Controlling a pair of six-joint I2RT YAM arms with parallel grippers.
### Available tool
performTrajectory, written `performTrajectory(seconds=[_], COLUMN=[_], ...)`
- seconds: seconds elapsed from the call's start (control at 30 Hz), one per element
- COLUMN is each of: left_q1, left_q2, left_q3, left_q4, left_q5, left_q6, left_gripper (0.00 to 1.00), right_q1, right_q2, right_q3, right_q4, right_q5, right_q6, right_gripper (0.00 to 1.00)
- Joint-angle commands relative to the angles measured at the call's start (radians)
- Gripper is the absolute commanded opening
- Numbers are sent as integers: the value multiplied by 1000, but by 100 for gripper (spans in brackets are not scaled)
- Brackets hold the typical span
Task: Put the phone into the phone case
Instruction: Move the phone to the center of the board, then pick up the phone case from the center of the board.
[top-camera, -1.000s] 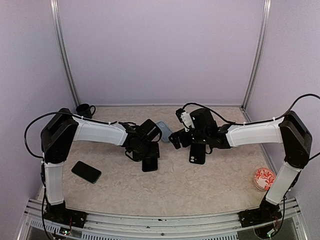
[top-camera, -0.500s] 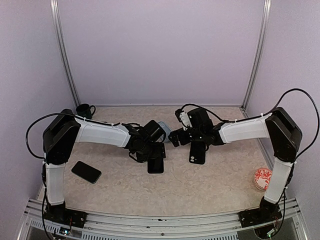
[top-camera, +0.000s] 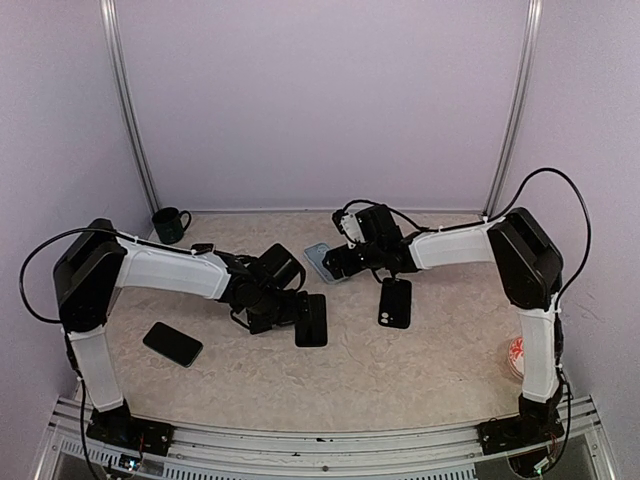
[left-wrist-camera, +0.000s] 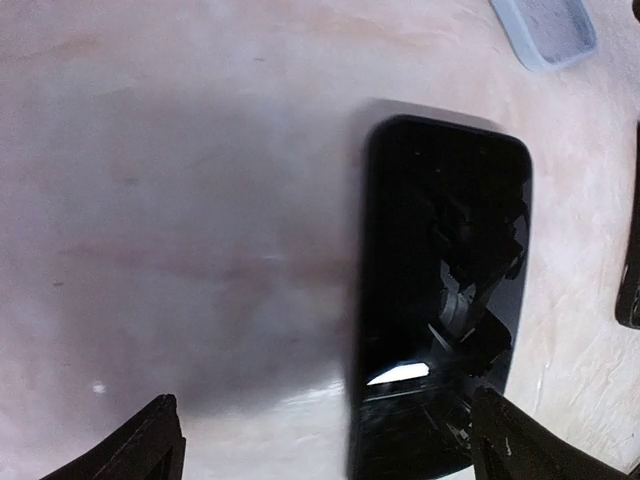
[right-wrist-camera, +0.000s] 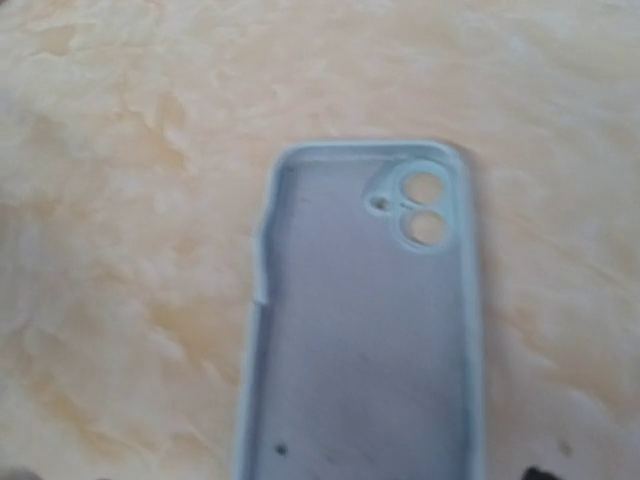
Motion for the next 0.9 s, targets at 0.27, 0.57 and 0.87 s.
performTrajectory(seconds=[0.27, 0.57, 0.87], left_q1=[117, 210, 271], left_q2=[-350, -529, -641], left_q3=[-219, -284, -360], left_q4=[-53, -92, -74], left_q5=[-31, -37, -18], left_q6=[-16, 18, 28], left_gripper=[99, 99, 99], right_q1=[24, 40, 76], right_q2=[200, 320, 354], right_q3=[247, 385, 433], right_q4=[-137, -209, -227], right_q5=[-108, -49, -40], right_q6=[-25, -44, -85], right_gripper=[66, 48, 15])
